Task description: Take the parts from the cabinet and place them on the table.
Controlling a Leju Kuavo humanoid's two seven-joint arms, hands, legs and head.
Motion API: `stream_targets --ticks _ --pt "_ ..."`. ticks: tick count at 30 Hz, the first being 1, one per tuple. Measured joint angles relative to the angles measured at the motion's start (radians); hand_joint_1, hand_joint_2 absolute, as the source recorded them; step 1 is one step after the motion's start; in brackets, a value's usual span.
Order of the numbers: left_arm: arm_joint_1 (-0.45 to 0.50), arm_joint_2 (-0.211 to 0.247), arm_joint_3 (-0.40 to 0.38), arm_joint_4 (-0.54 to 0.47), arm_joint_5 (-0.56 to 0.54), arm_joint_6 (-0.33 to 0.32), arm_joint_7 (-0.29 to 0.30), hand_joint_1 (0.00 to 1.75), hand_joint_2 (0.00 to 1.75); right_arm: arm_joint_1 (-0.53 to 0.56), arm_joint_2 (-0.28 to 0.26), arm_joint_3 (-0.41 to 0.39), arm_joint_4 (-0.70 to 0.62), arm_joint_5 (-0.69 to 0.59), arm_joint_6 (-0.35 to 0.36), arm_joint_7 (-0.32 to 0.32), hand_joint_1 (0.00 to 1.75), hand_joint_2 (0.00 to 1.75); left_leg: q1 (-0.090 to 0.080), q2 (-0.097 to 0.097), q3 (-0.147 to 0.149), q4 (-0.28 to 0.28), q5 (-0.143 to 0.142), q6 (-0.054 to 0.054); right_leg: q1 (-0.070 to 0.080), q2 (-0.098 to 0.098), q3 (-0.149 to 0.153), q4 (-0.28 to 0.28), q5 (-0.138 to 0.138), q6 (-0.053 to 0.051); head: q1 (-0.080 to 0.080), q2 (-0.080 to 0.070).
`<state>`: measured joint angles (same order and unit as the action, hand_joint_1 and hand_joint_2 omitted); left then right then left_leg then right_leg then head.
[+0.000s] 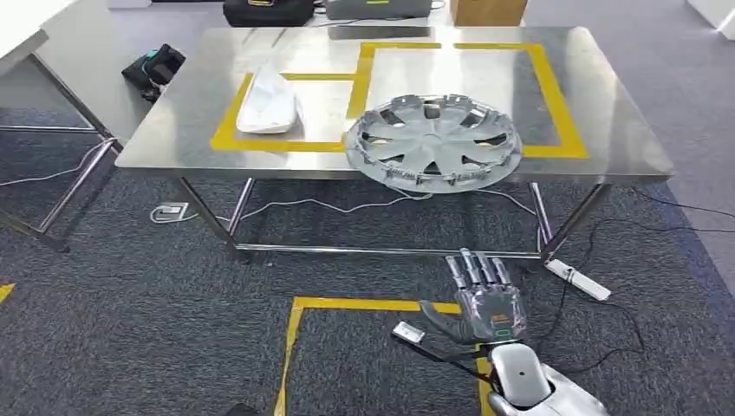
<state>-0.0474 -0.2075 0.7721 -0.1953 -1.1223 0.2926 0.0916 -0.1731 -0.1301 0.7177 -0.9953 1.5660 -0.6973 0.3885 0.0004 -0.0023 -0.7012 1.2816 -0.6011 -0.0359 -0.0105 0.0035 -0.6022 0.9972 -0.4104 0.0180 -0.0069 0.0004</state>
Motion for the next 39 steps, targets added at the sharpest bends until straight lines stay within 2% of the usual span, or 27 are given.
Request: stream_targets --ticks 1,2,3,4,5,6,9,10,11,12,14,15,16,17,19,20,21,22,23,24,28,30,32,35,36,37,39 --pt "0.000 0.000 0.000 0.000 0.000 0.000 0.000 0.00 0.00 0.014 0.009 -0.027 0.000 -0.005 0.000 -0.034 0.00 0.00 0.001 0.000 0.017 0.002 0.021 0.000 0.000 -0.002 -0.014 0.000 0.010 0.001 0.000 0.000" --pt "0.000 0.000 0.001 0.000 0.000 0.001 0.000 0.00 0.00 0.027 0.021 -0.054 0.001 -0.012 0.000 -0.059 0.00 0.00 0.002 0.000 0.050 -0.032 0.059 0.000 0.000 -0.002 -0.027 0.000 0.021 0.002 0.000 0.000" --pt "0.000 0.000 0.002 0.000 0.001 0.003 0.000 0.00 0.00 0.040 0.037 -0.084 0.002 -0.024 0.000 -0.091 0.00 0.00 0.003 0.000 0.097 -0.095 0.100 0.001 -0.001 -0.001 -0.041 0.000 0.029 0.004 0.000 0.000" --pt "-0.001 0.000 0.004 0.000 0.000 0.006 0.000 0.00 0.00 0.053 0.055 -0.115 0.003 -0.046 0.000 -0.130 0.00 0.00 0.003 0.000 0.152 -0.168 0.119 0.003 -0.001 0.000 -0.051 0.000 0.038 0.009 -0.001 0.000" --pt "-0.003 -0.002 0.005 0.000 0.000 0.008 0.001 0.00 0.00 0.067 0.071 -0.144 0.004 -0.068 0.000 -0.167 0.00 0.00 0.005 0.000 0.218 -0.247 0.097 0.004 0.001 0.001 -0.055 0.002 0.046 0.015 -0.001 0.000" --pt "-0.005 -0.002 0.006 0.000 -0.001 0.011 0.003 0.00 0.00 0.083 0.089 -0.183 0.005 -0.097 0.000 -0.208 0.00 0.00 0.004 -0.003 0.267 -0.330 0.074 0.013 0.004 0.000 -0.062 0.005 0.052 0.021 0.001 0.000" --pt "-0.002 -0.005 0.007 0.000 -0.001 0.013 0.008 0.00 0.00 0.110 0.129 -0.265 0.014 -0.125 0.000 -0.250 0.00 0.00 -0.005 -0.003 0.246 -0.320 0.084 0.039 -0.001 0.000 -0.062 -0.007 0.083 0.040 0.004 0.000" --pt "0.001 -0.006 0.008 0.000 -0.001 0.013 0.010 0.00 0.00 0.120 0.136 -0.282 0.016 -0.126 0.000 -0.253 0.00 0.00 0.001 0.002 0.243 -0.323 0.094 0.051 -0.004 0.000 -0.068 -0.004 0.082 0.045 0.000 0.000" --pt "0.002 -0.006 0.008 0.000 -0.001 0.014 0.010 0.00 0.00 0.128 0.142 -0.296 0.018 -0.127 0.000 -0.254 0.00 0.00 0.000 0.003 0.238 -0.323 0.100 0.058 -0.004 -0.002 -0.081 0.022 0.047 0.049 0.005 0.000" --pt "0.002 -0.006 0.009 0.000 -0.001 0.014 0.010 0.00 0.00 0.133 0.149 -0.308 0.021 -0.127 0.000 -0.255 0.00 0.00 0.000 0.003 0.232 -0.323 0.107 0.064 -0.003 -0.001 -0.102 0.085 -0.001 0.051 0.011 0.000" --pt "0.002 -0.007 0.010 0.000 -0.001 0.014 0.010 0.00 0.00 0.138 0.156 -0.326 0.026 -0.127 0.000 -0.255 0.00 0.00 -0.004 0.004 0.215 -0.322 0.121 0.068 -0.003 -0.001 -0.162 0.257 -0.088 0.055 0.011 0.000" --pt "0.003 -0.007 0.010 0.000 -0.001 0.014 0.010 0.00 0.00 0.141 0.159 -0.332 0.028 -0.127 0.000 -0.255 0.00 0.00 -0.007 0.005 0.206 -0.321 0.128 0.068 -0.002 -0.001 -0.176 0.315 -0.112 0.054 0.011 0.000" --pt "0.004 -0.007 0.011 0.000 -0.001 0.014 0.010 0.00 0.00 0.145 0.163 -0.337 0.031 -0.127 0.000 -0.255 0.00 0.00 -0.009 0.005 0.200 -0.320 0.132 0.068 -0.002 -0.001 -0.165 0.316 -0.110 0.053 0.011 0.000" --pt "0.005 -0.007 0.012 0.000 -0.001 0.014 0.010 0.00 0.00 0.147 0.165 -0.342 0.033 -0.127 0.000 -0.255 0.00 0.00 -0.011 0.005 0.196 -0.320 0.135 0.068 0.000 -0.001 -0.126 0.273 -0.089 0.049 0.011 0.000" --pt "0.006 -0.009 0.013 0.000 -0.001 0.014 0.010 0.00 0.00 0.147 0.168 -0.350 0.034 -0.127 0.000 -0.255 0.00 0.00 -0.014 0.004 0.194 -0.319 0.139 0.066 0.004 -0.001 -0.007 0.096 -0.028 0.036 0.011 0.000" --pt "0.006 -0.010 0.013 0.000 -0.001 0.014 0.010 0.00 0.00 0.144 0.169 -0.354 0.034 -0.127 0.000 -0.255 0.00 0.00 -0.014 0.005 0.194 -0.319 0.140 0.064 0.008 -0.003 0.039 0.013 -0.035 0.025 0.011 0.000" --pt "0.005 -0.011 0.014 0.000 -0.001 0.014 0.010 0.00 0.00 0.142 0.173 -0.355 0.034 -0.127 0.000 -0.256 0.00 0.00 -0.022 0.006 0.186 -0.312 0.141 0.059 0.009 -0.004 0.056 -0.005 -0.036 0.023 0.010 0.000" --pt "0.004 -0.010 0.014 0.000 -0.001 0.014 0.010 0.00 0.00 0.142 0.175 -0.356 0.035 -0.127 0.000 -0.257 0.00 0.00 -0.021 0.006 0.181 -0.310 0.143 0.057 0.008 -0.002 0.050 -0.006 -0.029 0.023 0.009 0.000" --pt "0.004 -0.010 0.014 0.000 -0.001 0.014 0.010 0.00 0.00 0.145 0.177 -0.357 0.036 -0.127 0.000 -0.257 0.00 0.00 -0.021 0.006 0.178 -0.309 0.146 0.068 0.009 -0.001 0.047 -0.006 -0.026 0.029 0.008 0.000" --pt "0.004 -0.010 0.014 0.000 -0.001 0.014 0.010 0.00 0.00 0.147 0.177 -0.359 0.038 -0.127 0.000 -0.257 0.00 0.00 -0.020 0.006 0.175 -0.310 0.148 0.067 0.010 -0.001 0.044 -0.006 -0.025 0.027 0.009 0.000" --pt "0.004 -0.010 0.014 0.000 -0.001 0.014 0.010 0.00 0.00 0.147 0.180 -0.365 0.039 -0.130 -0.001 -0.261 0.00 0.00 -0.016 0.006 0.169 -0.316 0.158 0.053 0.015 -0.002 0.035 -0.005 -0.020 0.019 0.008 0.000" --pt "0.004 -0.010 0.014 0.000 -0.001 0.015 0.010 0.00 0.00 0.147 0.185 -0.376 0.042 -0.155 -0.001 -0.294 0.00 0.00 -0.014 0.006 0.164 -0.317 0.162 0.047 0.018 -0.002 0.031 -0.005 -0.017 0.014 0.008 0.000" --pt "0.004 -0.010 0.016 0.000 -0.001 0.018 0.010 0.00 0.00 0.147 0.201 -0.410 0.063 -0.212 0.000 -0.362 0.00 0.00 -0.012 0.006 0.160 -0.317 0.165 0.043 0.019 -0.002 0.027 -0.005 -0.014 0.010 0.009 0.000" --pt "0.005 -0.011 0.023 0.000 0.000 0.020 0.010 0.00 0.00 0.154 0.226 -0.475 0.113 -0.248 0.001 -0.416 0.00 0.00 -0.012 0.006 0.156 -0.316 0.168 0.042 0.019 -0.003 0.024 -0.004 -0.011 0.010 0.009 0.000" --pt "0.006 -0.011 0.023 0.000 -0.001 0.021 0.010 0.00 0.00 0.153 0.230 -0.492 0.128 -0.252 0.001 -0.427 0.00 0.00 -0.013 0.006 0.153 -0.314 0.168 0.044 0.016 -0.003 0.024 -0.007 -0.007 0.014 0.010 0.000" --pt "0.006 -0.010 0.024 0.000 0.000 0.023 0.010 0.00 0.00 0.153 0.242 -0.511 0.146 -0.252 0.000 -0.434 0.00 0.00 -0.017 0.005 0.150 -0.311 0.169 0.057 0.013 -0.003 0.022 -0.009 -0.002 0.022 0.008 0.000" --pt "0.006 -0.016 0.026 0.000 0.001 0.029 0.010 0.00 0.00 0.163 0.259 -0.555 0.180 -0.236 0.000 -0.435 0.00 0.00 -0.011 0.004 0.160 -0.335 0.185 0.067 0.018 -0.008 0.026 -0.016 0.001 0.029 0.008 0.000"
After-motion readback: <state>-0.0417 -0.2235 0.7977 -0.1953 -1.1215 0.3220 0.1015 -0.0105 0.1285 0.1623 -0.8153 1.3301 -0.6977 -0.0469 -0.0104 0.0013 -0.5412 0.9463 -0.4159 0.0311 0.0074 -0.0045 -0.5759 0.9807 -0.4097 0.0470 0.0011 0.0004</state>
